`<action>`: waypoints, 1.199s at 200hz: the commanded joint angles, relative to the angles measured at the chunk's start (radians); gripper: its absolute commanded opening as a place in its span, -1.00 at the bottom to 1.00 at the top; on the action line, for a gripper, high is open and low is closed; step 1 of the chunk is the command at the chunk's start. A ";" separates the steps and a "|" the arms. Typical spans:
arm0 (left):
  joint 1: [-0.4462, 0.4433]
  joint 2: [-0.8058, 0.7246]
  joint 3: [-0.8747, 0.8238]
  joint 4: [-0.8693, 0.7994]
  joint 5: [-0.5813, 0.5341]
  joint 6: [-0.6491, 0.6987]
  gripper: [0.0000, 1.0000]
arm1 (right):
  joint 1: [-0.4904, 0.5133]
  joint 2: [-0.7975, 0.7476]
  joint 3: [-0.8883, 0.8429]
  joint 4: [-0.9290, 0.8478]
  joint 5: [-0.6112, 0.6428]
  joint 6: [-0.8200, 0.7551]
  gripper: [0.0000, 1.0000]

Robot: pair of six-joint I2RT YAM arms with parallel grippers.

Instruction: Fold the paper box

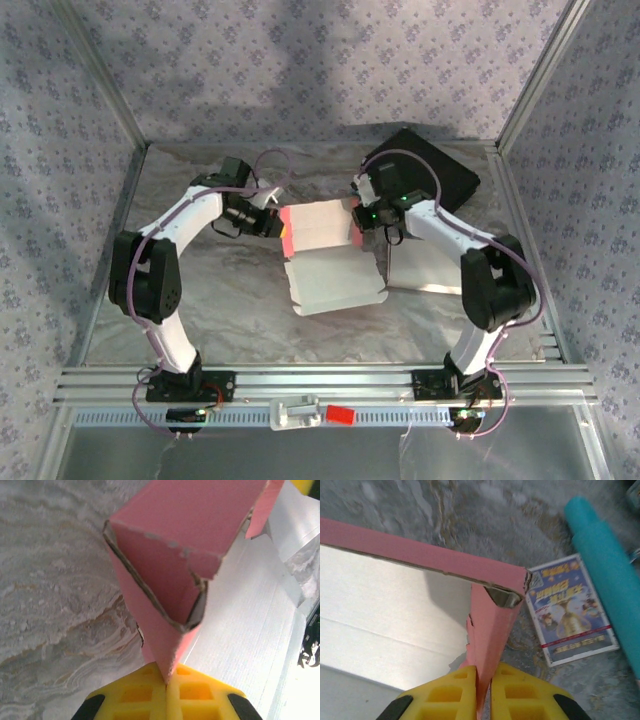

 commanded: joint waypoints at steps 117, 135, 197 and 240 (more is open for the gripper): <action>-0.074 -0.020 -0.105 -0.008 -0.173 -0.160 -1.00 | 0.110 0.109 0.033 -0.063 -0.048 0.100 -0.57; -0.080 -0.060 -0.150 0.059 -0.201 -0.158 -1.00 | 0.110 0.048 -0.033 -0.009 -0.055 0.084 -0.56; -0.208 -0.293 -0.418 0.477 -0.433 -0.079 -1.00 | 0.107 -0.198 -0.386 0.334 -0.110 0.027 -0.39; -0.249 -0.427 -0.628 0.773 -0.571 -0.057 -1.00 | 0.116 -0.303 -0.589 0.528 -0.047 0.028 -0.26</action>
